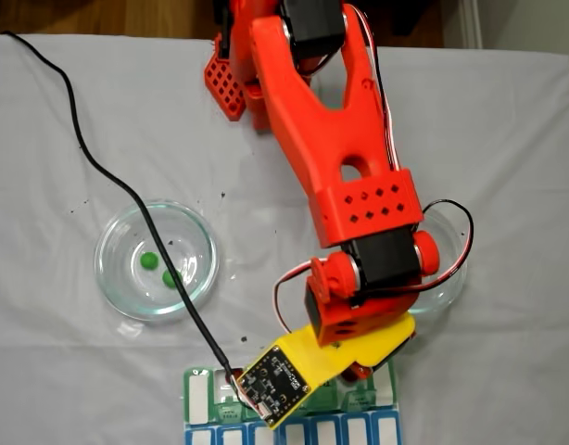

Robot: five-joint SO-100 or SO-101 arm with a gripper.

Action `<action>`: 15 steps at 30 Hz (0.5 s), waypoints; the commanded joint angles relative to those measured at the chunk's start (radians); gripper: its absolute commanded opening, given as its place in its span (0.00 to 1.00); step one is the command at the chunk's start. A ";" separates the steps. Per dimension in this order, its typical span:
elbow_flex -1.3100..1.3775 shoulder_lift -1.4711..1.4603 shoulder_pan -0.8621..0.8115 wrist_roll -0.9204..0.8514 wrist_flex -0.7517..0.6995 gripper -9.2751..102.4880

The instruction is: Sort medicines into box.

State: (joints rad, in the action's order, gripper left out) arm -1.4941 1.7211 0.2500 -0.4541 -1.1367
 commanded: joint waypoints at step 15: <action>0.109 -0.046 0.006 -0.043 0.137 0.19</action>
State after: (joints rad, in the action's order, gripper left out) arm -1.4788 1.6337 0.2546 -0.4725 -1.0247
